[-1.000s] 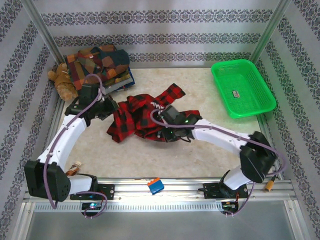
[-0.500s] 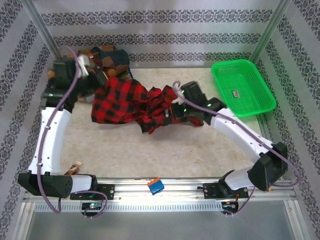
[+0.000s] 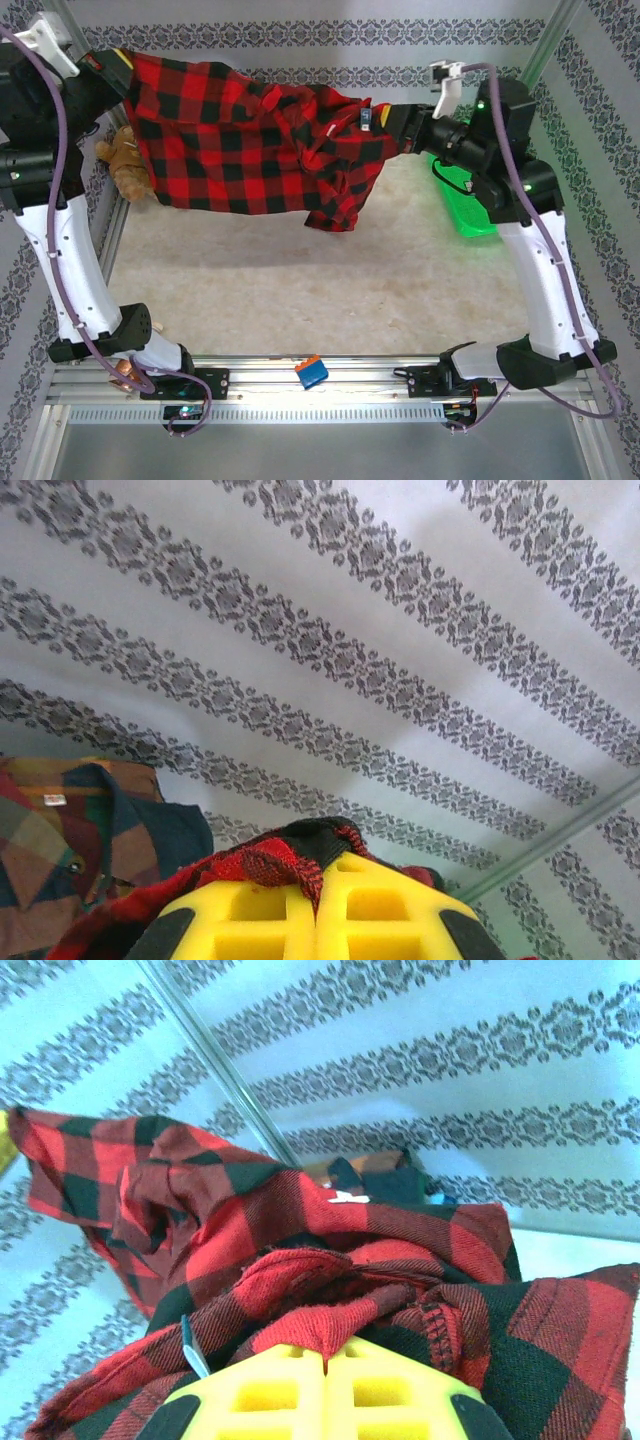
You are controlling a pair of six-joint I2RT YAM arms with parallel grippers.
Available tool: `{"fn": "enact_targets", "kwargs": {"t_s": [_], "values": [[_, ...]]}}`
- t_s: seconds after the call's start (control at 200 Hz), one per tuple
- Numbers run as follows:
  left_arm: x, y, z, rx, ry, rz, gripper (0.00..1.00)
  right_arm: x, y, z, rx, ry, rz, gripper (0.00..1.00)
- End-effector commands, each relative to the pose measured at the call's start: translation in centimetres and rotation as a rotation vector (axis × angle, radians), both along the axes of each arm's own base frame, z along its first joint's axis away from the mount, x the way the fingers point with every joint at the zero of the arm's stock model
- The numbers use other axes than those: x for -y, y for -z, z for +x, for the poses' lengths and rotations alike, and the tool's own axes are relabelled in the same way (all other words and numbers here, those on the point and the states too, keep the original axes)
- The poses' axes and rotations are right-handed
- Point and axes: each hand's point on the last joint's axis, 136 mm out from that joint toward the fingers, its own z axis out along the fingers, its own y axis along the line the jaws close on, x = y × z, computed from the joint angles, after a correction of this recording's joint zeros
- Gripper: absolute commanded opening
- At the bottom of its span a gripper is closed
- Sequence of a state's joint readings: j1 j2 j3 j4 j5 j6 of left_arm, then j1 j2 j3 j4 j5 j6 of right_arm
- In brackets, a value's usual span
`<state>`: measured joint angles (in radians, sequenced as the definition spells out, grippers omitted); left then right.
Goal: Fold and stack the long sleeve shirts
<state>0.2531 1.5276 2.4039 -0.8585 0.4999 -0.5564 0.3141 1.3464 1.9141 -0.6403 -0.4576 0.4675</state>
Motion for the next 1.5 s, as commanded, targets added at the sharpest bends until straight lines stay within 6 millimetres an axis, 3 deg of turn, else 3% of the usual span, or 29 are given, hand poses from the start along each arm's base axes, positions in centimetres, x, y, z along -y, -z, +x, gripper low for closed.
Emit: {"fn": "enact_targets", "kwargs": {"t_s": [0.0,0.07,0.13,0.225,0.29,0.385,0.465,0.635,0.689,0.699,0.719,0.759,0.779,0.854,0.874,0.919,1.014,1.099,1.164,1.259,1.369,1.494], "values": [[-0.1,-1.9,-3.4,0.05,-0.041,0.04,0.0,0.7,-3.3,-3.6,0.006,-0.061,0.112,0.0],[-0.2,-2.4,-5.1,0.07,-0.071,0.069,0.0,1.3,-3.5,-5.2,-0.033,-0.073,0.162,0.0],[-0.2,-2.6,-6.5,0.084,-0.098,0.085,0.0,1.9,-2.4,-6.3,-0.092,-0.065,0.198,0.0],[-0.3,-1.4,-7.3,0.058,-0.116,0.096,0.0,2.8,1.4,-7.7,-0.222,-0.036,0.238,0.0],[-0.6,1.4,-6.4,-0.022,-0.114,0.083,0.0,3.6,4.9,-8.3,-0.332,0.003,0.251,0.0],[-1.1,7.2,-4.6,-0.147,-0.111,0.038,0.0,5.3,11.3,-8.2,-0.525,0.095,0.249,0.0],[-2.4,14.3,-2.8,-0.283,-0.155,0.01,0.0,6.7,16.0,-6.8,-0.65,0.159,0.252,0.0],[-3.1,28.2,1.7,-0.561,-0.139,-0.058,0.0,9.1,25.5,0.6,-0.817,0.279,0.126,0.0],[-2.8,32.4,2.8,-0.654,-0.121,-0.061,0.0,9.7,28.5,2.8,-0.87,0.301,0.092,0.17],[-2.8,33.0,2.9,-0.669,-0.122,-0.068,0.0,10.1,29.4,3.4,-0.888,0.317,0.077,0.25],[-2.8,34.4,3.1,-0.703,-0.121,-0.082,0.12,10.4,30.1,3.9,-0.903,0.33,0.058,0.33],[-2.6,36.5,3.3,-0.761,-0.11,-0.107,0.45,10.9,31.3,5.0,-0.911,0.345,0.006,0.47],[-2.4,37.3,3.3,-0.782,-0.108,-0.117,0.54,11.1,31.4,5.5,-0.901,0.349,-0.015,0.52],[-2.2,37.5,2.3,-0.79,-0.126,-0.129,0.71,12.1,30.6,6.6,-0.821,0.397,-0.07,0.67],[-2.1,36.9,2.0,-0.775,-0.132,-0.124,0.85,12.4,30.1,6.6,-0.795,0.404,-0.085,0.7],[-1.7,35.8,0.9,-0.75,-0.137,-0.126,0.98,13.0,28.9,6.2,-0.745,0.424,-0.134,0.76],[0.4,34.6,-2.1,-0.758,-0.087,-0.137,1.0,13.4,26.9,3.6,-0.68,0.425,-0.223,0.82],[3.1,35.2,-5.0,-0.805,-0.021,-0.11,1.0,10.9,26.9,0.8,-0.675,0.325,-0.236,0.83],[5.1,36.5,-6.8,-0.84,0.031,-0.071,1.0,7.7,28.6,-1.6,-0.711,0.215,-0.286,0.83],[8.1,39.5,-8.5,-0.9,0.122,-0.083,0.99,4.5,33.4,-4.2,-0.812,0.138,-0.386,0.81],[11.8,42.2,-9.2,-0.942,0.214,-0.07,0.96,0.0,37.2,-4.9,-0.807,0.043,-0.478,0.8],[13.9,45.1,-9.6,-1.001,0.25,-0.056,0.96,-1.9,40.0,-3.7,-0.772,0.0,-0.659,0.76]]}}
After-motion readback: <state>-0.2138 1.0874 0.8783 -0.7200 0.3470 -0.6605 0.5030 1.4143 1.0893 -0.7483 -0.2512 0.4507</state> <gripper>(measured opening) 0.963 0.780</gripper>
